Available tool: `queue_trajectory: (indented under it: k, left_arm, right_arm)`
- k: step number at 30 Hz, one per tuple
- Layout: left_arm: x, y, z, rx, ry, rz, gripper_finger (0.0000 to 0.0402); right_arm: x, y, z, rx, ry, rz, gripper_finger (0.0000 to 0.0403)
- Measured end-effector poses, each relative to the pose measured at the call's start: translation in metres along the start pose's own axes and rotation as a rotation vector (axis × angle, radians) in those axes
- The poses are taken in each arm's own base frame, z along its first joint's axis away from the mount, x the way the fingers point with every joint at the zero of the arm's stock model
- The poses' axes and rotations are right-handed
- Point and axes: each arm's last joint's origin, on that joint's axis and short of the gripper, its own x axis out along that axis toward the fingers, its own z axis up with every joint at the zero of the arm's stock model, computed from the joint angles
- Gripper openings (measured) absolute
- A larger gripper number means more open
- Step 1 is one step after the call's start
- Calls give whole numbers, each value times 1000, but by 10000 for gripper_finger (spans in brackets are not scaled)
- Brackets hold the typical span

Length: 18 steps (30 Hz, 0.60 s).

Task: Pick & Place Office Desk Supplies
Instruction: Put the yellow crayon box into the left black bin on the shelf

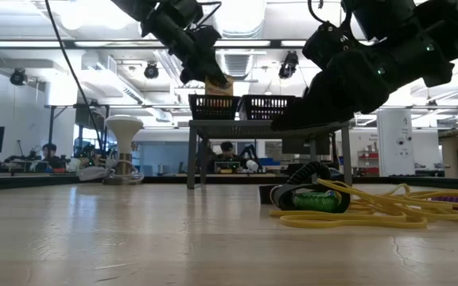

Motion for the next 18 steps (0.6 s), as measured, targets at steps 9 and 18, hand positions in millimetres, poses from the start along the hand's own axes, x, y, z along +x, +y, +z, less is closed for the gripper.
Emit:
queue_trajectory:
  k: [9, 18]
  left_arm:
    - [0, 0, 0, 6, 3, -3, 24]
    - [-12, -7, -3, -78, 33, -172, 28]
  right_arm:
    - [3, 0, -6, -3, 25, -2, 123]
    - [6, 1, -8, 4, 11, 1, 121]
